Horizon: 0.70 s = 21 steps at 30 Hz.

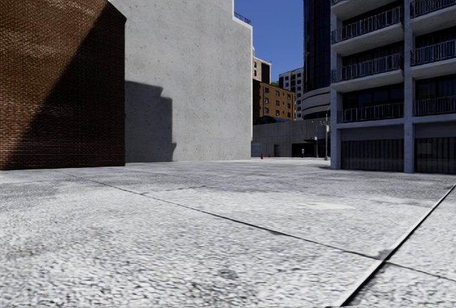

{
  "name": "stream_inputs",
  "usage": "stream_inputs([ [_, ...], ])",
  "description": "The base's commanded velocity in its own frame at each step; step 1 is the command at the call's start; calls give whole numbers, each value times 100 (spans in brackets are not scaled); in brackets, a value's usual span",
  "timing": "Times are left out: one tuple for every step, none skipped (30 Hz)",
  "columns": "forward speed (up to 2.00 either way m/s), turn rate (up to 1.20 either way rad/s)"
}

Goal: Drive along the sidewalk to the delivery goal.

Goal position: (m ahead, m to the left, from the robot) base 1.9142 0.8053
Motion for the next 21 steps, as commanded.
stream_inputs([
  [200, 0],
  [200, 0],
  [200, 0],
  [200, 0],
  [200, 0],
  [200, 0],
  [200, 0],
  [200, 0],
  [200, 0],
  [200, 0],
  [200, 0],
  [200, 0],
  [200, 0],
  [200, 0],
  [200, 12],
  [200, 12],
  [181, 23],
  [145, 26],
  [112, 26],
  [93, 26],
  [93, 26],
])
